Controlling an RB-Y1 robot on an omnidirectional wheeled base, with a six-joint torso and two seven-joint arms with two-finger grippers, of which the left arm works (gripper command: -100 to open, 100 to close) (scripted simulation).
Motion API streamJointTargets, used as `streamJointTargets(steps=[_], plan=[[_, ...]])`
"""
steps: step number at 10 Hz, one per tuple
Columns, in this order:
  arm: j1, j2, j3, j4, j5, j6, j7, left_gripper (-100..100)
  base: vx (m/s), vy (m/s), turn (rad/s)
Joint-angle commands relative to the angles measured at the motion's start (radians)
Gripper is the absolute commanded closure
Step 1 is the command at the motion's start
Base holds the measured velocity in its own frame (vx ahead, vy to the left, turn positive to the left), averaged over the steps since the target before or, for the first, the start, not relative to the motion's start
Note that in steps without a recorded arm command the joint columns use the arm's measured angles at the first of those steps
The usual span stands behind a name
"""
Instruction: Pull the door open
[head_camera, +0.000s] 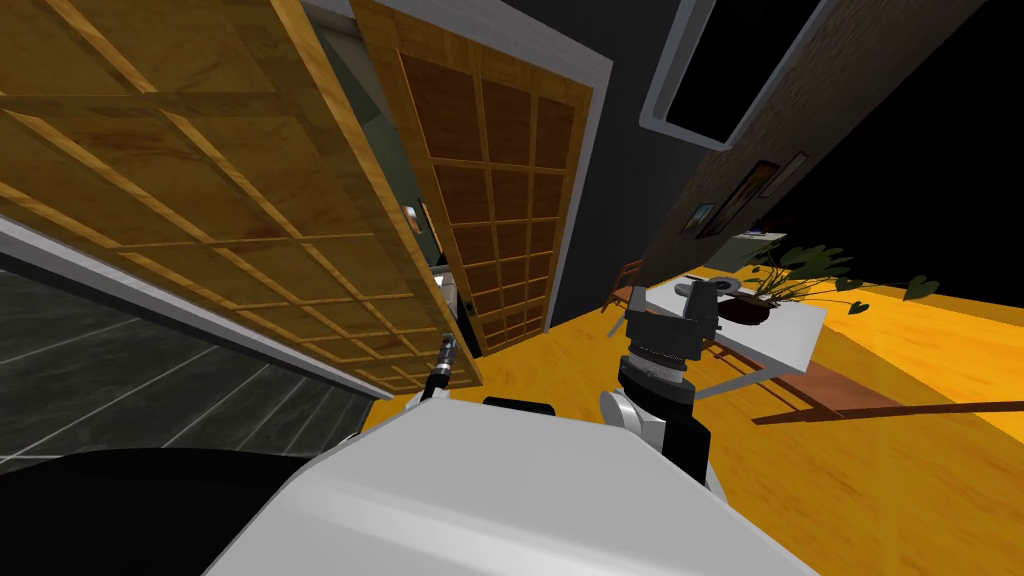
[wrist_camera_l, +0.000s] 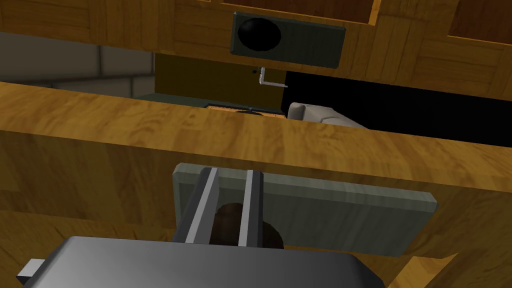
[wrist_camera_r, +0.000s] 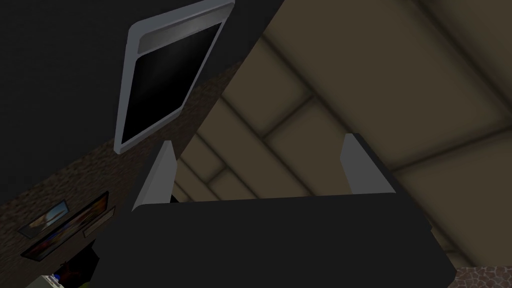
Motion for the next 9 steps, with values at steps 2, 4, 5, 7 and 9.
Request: streamJointTargets(steps=[2,4,5,7,9], plan=[[-0.006,0.022,0.011,0.024,0.025,-0.009,0.047,100,-0.024,0.016,-0.037],[-0.005,0.025,-0.003,0.021,0.055,-0.008,0.114,100,-0.036,0.011,-0.083],[0.004,0.004,-0.018,-0.026,0.054,0.002,0.118,-100,-0.043,0.006,-0.084],[0.005,0.0,-0.027,-0.033,0.078,0.004,0.167,-100,-0.084,0.015,-0.056],[0.005,-0.004,-0.035,-0.039,0.099,0.006,0.214,-100,-0.084,0.032,-0.008]])
